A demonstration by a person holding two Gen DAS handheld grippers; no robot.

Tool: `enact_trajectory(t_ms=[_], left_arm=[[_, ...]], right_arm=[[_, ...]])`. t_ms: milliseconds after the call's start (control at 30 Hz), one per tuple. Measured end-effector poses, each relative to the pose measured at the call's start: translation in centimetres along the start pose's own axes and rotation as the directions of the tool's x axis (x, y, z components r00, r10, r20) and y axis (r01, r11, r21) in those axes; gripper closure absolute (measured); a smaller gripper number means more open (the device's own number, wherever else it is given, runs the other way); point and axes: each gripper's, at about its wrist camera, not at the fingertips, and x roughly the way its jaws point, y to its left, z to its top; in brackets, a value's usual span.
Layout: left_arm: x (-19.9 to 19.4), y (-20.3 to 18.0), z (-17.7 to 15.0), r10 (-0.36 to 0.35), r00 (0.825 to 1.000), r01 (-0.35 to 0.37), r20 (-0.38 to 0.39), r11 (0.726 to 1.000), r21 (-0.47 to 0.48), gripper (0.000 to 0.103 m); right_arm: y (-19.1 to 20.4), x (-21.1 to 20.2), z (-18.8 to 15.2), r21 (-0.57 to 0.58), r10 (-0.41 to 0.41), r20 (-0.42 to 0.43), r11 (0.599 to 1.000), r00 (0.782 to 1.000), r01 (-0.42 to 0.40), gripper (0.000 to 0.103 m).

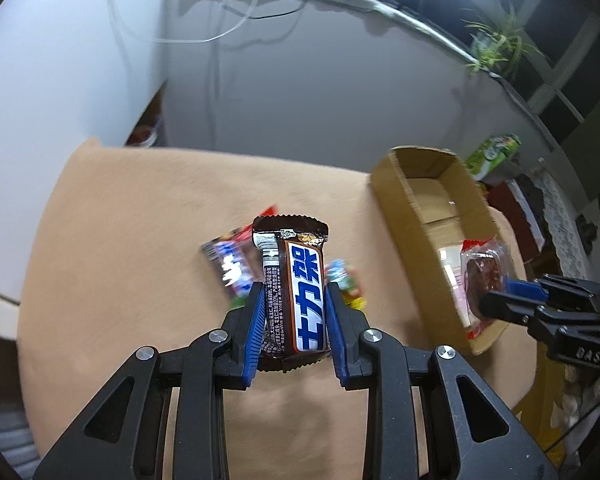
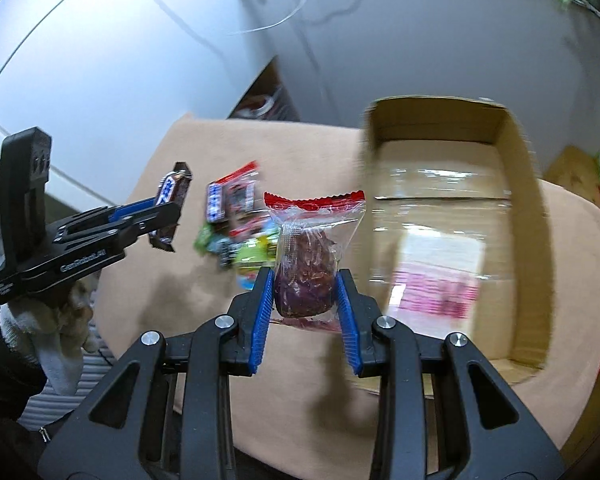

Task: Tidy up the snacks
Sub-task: 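Carry the chocolate bar with the left gripper while the right carries the jerky pack into the box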

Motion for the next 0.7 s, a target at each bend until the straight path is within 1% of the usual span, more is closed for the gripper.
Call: enact_trajectory(t_ms=[200, 267, 400, 700], left_arm=[[1.5, -4.0, 1.7, -0.044, 0.999, 0.044, -0.006, 0.996, 0.071, 0.076], [2.0, -4.9, 2.2, -0.054, 0.998, 0.055, -0.009, 0.995, 0.088, 0.076], [3.2, -6.9, 3.2, -0.077, 0.997, 0.079, -0.024, 0.990, 0.118, 0.076], [5.6, -9.9, 5.5, -0.094, 0.995, 0.099, -0.037, 0.981, 0.165, 0.076]], right_arm=[[-3.5, -1.8, -0.2, 0.055, -0.057, 0.015, 0.997, 0.998, 0.056, 0.070], [-5.2, -2.8, -0.5, 0.074, -0.075, 0.015, 0.995, 0.997, 0.074, 0.070], [-7.1, -3.5, -0.8, 0.106, -0.104, 0.015, 0.989, 0.994, 0.102, 0.070], [-10.7, -2.8, -1.4, 0.153, -0.134, -0.006, 0.979, 0.991, 0.134, 0.070]])
